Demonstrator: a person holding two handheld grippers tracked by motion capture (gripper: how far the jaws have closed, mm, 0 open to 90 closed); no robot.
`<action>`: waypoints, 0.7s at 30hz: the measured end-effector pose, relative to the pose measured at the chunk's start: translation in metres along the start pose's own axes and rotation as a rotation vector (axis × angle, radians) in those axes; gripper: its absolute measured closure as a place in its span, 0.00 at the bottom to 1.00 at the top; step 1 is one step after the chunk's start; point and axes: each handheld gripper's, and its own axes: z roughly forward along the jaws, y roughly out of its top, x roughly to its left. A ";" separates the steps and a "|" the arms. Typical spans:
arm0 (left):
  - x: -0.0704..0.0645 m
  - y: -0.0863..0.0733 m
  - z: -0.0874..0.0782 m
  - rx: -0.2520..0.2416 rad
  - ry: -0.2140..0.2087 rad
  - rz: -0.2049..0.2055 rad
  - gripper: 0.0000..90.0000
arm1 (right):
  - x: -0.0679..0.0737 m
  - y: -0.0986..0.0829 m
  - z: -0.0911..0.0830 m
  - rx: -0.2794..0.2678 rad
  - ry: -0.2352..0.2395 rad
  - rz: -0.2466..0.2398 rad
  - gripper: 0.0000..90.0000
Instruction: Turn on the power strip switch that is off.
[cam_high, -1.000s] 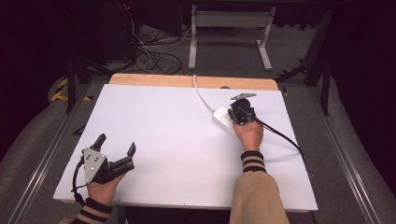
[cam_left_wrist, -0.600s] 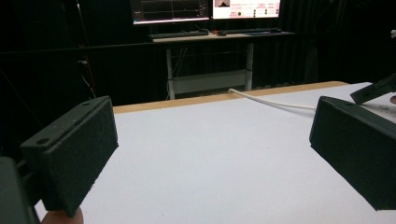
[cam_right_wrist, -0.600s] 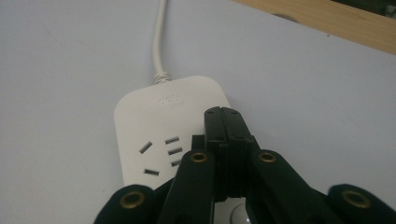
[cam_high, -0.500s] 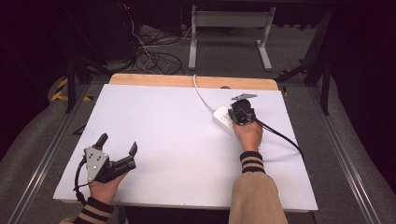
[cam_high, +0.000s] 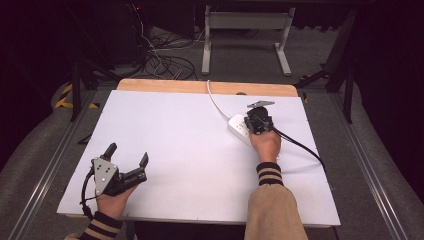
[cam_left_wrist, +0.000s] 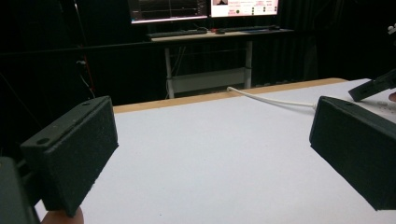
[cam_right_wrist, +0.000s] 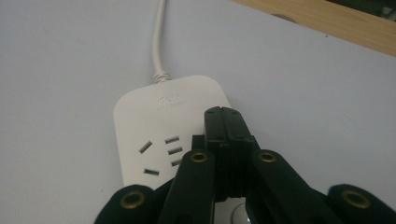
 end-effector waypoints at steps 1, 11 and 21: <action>0.000 0.000 0.000 0.000 -0.001 0.001 0.02 | 0.000 0.000 0.000 0.000 0.000 0.000 1.00; 0.000 0.000 0.000 0.004 0.000 -0.002 0.02 | 0.005 0.006 0.001 0.044 -0.035 -0.008 1.00; 0.002 0.000 0.000 0.006 0.000 -0.010 0.02 | 0.008 0.005 0.003 0.029 -0.049 -0.002 1.00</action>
